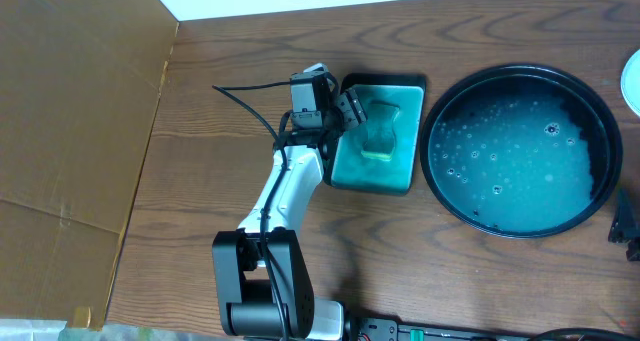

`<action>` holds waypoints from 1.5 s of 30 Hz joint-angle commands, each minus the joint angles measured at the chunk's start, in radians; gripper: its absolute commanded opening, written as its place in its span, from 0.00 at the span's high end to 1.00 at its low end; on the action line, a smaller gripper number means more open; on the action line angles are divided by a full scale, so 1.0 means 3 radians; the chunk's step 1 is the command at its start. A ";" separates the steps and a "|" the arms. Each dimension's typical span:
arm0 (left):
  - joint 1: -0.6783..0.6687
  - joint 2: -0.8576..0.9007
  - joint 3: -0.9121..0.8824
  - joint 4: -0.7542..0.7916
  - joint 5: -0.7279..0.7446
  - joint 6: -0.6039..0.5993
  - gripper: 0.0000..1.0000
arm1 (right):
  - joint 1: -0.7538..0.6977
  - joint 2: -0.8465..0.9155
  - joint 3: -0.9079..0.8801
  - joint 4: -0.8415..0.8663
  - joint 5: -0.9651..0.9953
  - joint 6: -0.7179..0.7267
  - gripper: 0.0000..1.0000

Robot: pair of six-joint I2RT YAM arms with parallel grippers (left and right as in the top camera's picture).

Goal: Clean dirty plates on tray and stack at the side

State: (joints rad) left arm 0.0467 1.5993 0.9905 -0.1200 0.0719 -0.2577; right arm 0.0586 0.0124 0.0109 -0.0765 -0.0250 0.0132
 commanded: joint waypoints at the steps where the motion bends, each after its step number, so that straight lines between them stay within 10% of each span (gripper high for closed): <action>1: 0.0009 -0.0013 0.0005 0.0004 -0.0020 0.0031 0.19 | 0.0036 -0.0025 -0.0019 0.0000 0.0041 -0.0108 0.01; 28: 0.0008 -0.0001 -0.0010 -0.0251 0.0117 0.0050 0.19 | 0.0036 -0.0019 -0.0019 0.0006 0.0043 -0.0111 0.01; 32: 0.0005 -0.0149 -0.0137 -0.0486 0.0139 0.0535 0.19 | 0.0036 -0.0019 -0.0019 0.0008 0.0042 -0.0111 0.01; 45: 0.0005 -0.2998 -0.2274 -0.0099 0.0248 0.1197 0.19 | 0.0036 -0.0019 -0.0019 0.0008 0.0043 -0.0111 0.01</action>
State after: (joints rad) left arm 0.0467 0.8532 0.4156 -0.1566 0.1085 0.0277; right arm 0.0586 0.0116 0.0101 -0.0734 -0.0223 -0.0093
